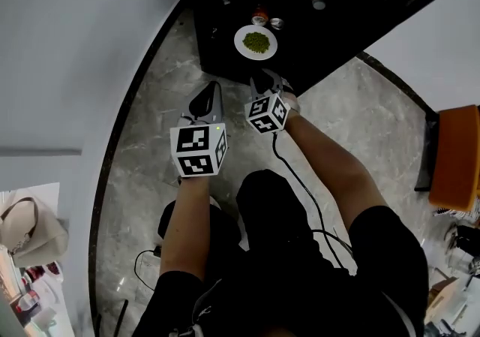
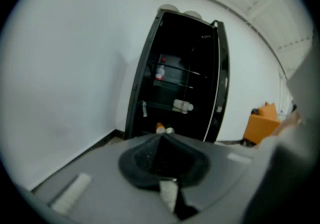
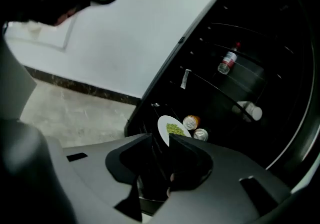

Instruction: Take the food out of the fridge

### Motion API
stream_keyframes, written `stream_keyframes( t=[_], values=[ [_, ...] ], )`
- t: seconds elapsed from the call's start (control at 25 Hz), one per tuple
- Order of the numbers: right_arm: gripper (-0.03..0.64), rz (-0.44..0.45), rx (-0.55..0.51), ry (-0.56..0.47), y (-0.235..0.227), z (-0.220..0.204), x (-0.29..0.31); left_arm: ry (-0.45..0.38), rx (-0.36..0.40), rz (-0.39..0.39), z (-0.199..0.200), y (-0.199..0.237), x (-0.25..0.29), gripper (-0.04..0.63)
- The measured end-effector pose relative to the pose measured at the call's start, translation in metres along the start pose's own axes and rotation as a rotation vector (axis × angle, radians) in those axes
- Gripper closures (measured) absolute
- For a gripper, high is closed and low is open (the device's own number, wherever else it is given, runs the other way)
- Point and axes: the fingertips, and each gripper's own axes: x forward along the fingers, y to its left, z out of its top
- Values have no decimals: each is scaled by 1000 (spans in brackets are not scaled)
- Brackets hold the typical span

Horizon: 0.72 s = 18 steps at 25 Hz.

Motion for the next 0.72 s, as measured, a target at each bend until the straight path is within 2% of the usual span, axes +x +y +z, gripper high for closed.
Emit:
stream_keyframes(
  t=[0.16,0.36,0.48,0.72],
  values=[
    [520,-106,-273,100,-9,-12,46,16,2,35,-8,7,2,595],
    [522,-117,-549,188,-2,-32,84,30,-8,38,-13,14,2,595],
    [522,-141,-622,224,-2,-40,100,28,3,46,-9,17,0,595],
    [523,-196,-688,257,-7,-42,118,36,64,48,-4,14,1,594]
  ],
)
